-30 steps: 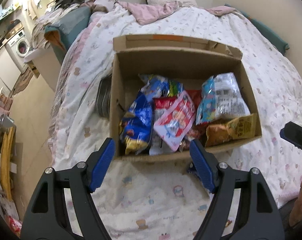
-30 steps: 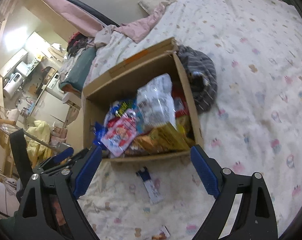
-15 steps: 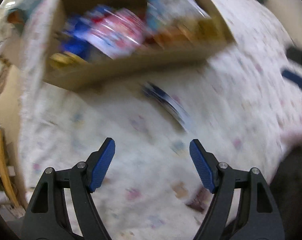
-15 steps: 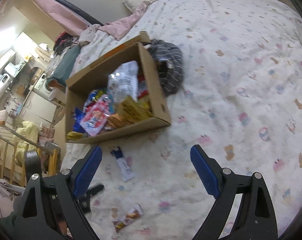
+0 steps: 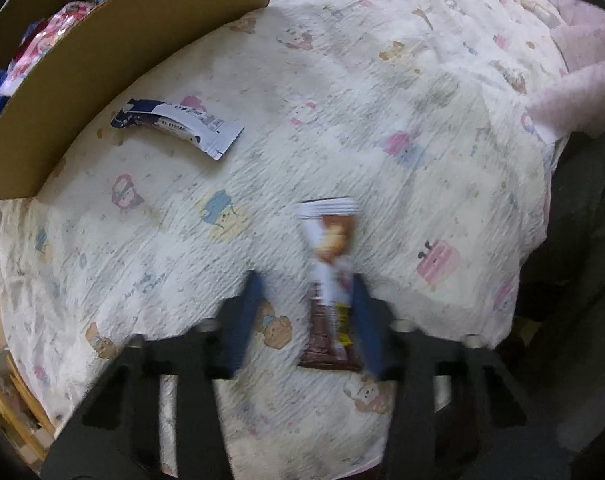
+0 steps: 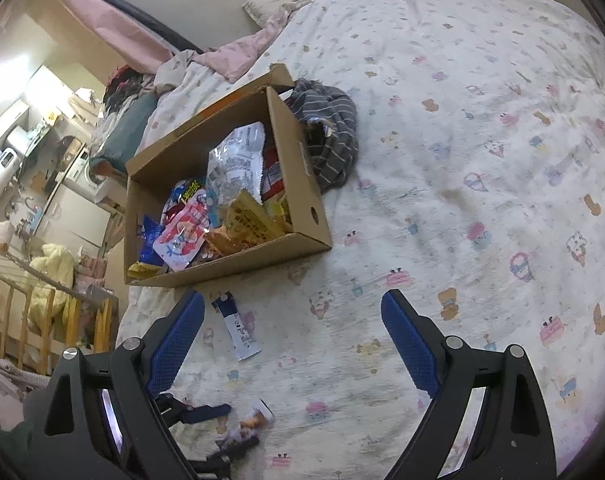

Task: Organize snacks
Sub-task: 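Grasp the chocolate bar with the left tool while the right tool grasps the blue-white stick pack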

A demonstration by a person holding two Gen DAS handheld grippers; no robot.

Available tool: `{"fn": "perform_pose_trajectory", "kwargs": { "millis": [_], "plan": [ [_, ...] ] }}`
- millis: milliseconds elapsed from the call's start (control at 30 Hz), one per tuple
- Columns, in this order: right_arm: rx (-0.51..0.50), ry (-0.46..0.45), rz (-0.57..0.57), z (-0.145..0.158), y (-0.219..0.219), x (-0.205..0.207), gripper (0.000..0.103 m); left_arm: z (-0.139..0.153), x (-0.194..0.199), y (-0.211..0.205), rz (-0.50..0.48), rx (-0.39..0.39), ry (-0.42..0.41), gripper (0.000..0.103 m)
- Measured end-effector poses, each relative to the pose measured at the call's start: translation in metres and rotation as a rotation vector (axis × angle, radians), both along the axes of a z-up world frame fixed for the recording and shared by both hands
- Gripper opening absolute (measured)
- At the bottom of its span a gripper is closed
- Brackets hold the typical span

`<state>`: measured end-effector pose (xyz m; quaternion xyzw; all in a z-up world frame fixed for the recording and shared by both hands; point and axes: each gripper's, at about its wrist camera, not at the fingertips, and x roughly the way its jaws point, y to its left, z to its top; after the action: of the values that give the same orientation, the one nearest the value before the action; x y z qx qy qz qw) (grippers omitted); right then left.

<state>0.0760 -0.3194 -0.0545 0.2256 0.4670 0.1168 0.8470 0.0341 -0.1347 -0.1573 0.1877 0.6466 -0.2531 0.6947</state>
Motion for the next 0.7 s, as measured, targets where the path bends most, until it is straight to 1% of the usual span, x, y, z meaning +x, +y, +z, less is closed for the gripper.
{"fn": "perform_pose_trajectory", "kwargs": {
  "millis": [33,100,233,333,433,567,700],
  "plan": [
    [-0.005,0.003,0.004,-0.001,0.002,0.000,0.092,0.001,0.002,0.001,0.011,-0.011,0.009,0.016],
    [-0.011,0.010,0.009,-0.003,0.004,0.002,0.092,0.005,0.007,0.006,0.030,-0.034,0.019,0.016],
    [-0.013,0.011,0.015,-0.003,0.007,0.002,0.092,0.026,0.015,0.019,0.077,-0.064,-0.045,0.015],
    [-0.019,0.014,0.020,-0.003,0.008,0.002,0.092,0.046,0.026,0.038,0.165,-0.103,-0.086,0.015],
    [-0.015,0.026,0.021,-0.006,0.011,0.005,0.092,0.063,0.036,0.058,0.261,-0.125,-0.131,0.015],
    [-0.009,0.044,0.033,-0.008,0.022,0.012,0.092,0.076,0.051,0.092,0.395,-0.120,-0.199,0.015],
    [-0.045,0.081,0.094,-0.016,0.051,0.025,0.092,0.083,0.060,0.115,0.493,-0.100,-0.256,0.015]
  ]
}}
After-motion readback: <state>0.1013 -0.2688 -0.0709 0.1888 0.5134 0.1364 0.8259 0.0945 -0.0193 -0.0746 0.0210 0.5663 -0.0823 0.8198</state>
